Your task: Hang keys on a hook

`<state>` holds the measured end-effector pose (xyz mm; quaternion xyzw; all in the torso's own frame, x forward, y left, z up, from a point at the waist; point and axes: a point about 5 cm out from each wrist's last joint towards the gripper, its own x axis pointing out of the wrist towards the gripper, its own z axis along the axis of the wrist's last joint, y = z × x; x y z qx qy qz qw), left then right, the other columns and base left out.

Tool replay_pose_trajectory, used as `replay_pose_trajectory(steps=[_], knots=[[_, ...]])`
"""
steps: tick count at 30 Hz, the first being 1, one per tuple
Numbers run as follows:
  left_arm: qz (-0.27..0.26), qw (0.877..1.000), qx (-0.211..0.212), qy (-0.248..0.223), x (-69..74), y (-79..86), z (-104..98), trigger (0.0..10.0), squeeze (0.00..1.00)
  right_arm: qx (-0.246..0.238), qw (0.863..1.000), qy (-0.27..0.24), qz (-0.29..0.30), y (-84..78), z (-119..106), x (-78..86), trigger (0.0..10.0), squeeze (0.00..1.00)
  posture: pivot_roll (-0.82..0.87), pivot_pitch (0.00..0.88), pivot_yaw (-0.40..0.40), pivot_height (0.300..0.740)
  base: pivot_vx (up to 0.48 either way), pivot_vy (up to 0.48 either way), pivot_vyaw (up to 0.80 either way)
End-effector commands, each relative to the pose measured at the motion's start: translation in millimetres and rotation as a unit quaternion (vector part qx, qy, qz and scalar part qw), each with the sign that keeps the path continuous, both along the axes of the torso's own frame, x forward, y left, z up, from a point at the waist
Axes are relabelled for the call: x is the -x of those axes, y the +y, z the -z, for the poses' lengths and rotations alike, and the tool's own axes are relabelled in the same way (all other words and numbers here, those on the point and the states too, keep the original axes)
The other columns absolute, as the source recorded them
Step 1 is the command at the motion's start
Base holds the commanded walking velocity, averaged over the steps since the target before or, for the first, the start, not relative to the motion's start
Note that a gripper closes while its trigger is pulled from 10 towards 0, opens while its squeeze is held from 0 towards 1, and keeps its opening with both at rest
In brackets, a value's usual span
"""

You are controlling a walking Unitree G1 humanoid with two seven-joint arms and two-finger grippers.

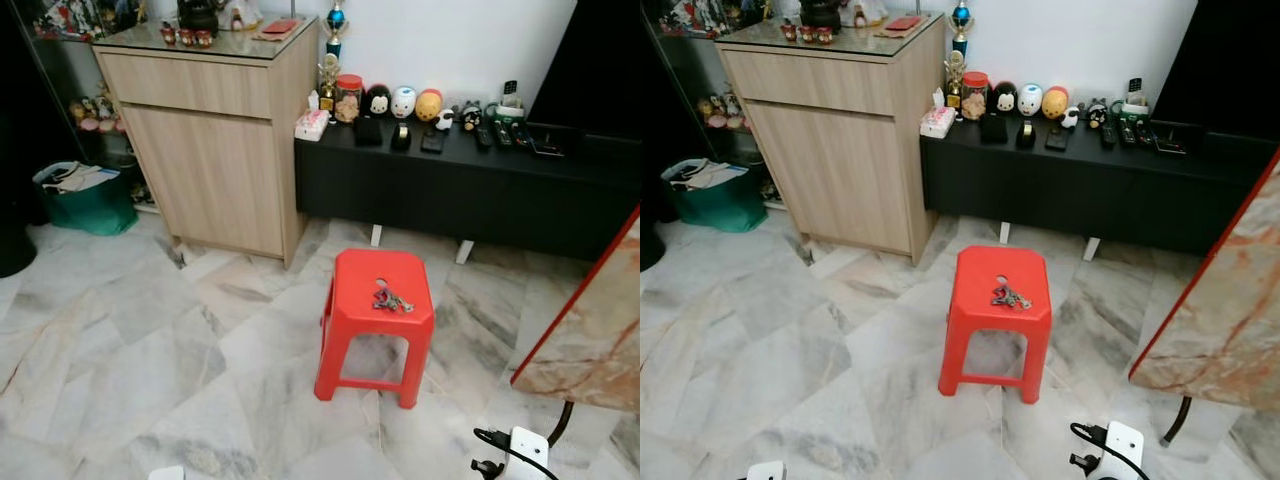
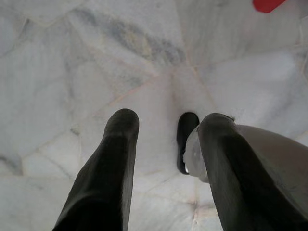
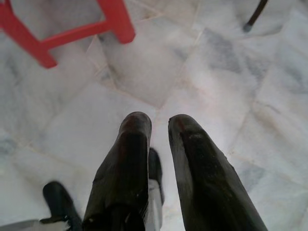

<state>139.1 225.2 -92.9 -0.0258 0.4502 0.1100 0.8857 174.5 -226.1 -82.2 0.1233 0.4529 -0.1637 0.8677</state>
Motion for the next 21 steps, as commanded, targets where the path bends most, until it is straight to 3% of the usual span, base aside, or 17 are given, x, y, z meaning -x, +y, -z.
replay_pose_trajectory(steps=[1, 21], knots=[[-0.003, 1.000, 0.004, 0.012, 4.9, -2.1, 3, 10.0, 0.00, -0.002, 1.000, 0.011, 0.002, -1.3, 2, 4.8, 10.0, 0.00, 0.11, 0.000, -0.040, 0.718, 0.000, 0.266, 0.00], [-0.006, 1.000, 0.004, 0.002, 2.2, 0.3, 1, 10.0, 0.00, -0.007, 1.000, 0.023, 0.015, -7.8, 8, 24.9, 10.0, 0.00, 0.10, 0.000, -0.036, 0.718, 0.000, 0.005, 0.00]])
